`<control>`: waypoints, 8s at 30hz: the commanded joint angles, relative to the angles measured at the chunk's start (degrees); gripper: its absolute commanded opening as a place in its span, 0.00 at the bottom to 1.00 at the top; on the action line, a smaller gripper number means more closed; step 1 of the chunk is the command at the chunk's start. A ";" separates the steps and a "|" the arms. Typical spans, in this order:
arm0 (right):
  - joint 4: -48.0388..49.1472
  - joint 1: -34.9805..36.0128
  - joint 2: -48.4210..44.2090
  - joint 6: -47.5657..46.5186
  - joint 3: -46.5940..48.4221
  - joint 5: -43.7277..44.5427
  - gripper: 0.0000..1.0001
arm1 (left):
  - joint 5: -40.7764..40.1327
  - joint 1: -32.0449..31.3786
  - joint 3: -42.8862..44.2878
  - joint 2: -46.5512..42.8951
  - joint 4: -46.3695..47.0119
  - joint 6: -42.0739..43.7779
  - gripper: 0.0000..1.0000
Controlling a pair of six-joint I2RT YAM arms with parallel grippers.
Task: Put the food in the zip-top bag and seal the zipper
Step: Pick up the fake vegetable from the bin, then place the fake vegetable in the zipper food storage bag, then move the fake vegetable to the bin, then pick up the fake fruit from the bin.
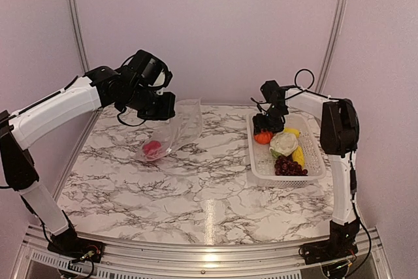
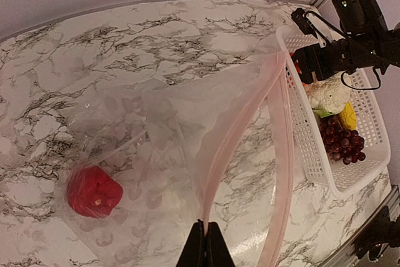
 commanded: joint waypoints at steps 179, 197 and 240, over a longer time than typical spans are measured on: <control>10.36 -6.87 -29.09 -1.48 -33.61 18.89 0.67 | 12.33 7.60 -15.83 -6.22 11.18 -3.51 0.00; 7.92 -1.59 -26.17 1.26 -28.27 10.06 0.67 | 12.87 7.60 -13.11 -3.65 11.11 -3.49 0.00; 5.84 -7.17 -28.81 -3.07 -37.70 6.26 0.49 | 13.39 7.60 -9.54 -3.07 8.12 -2.92 0.00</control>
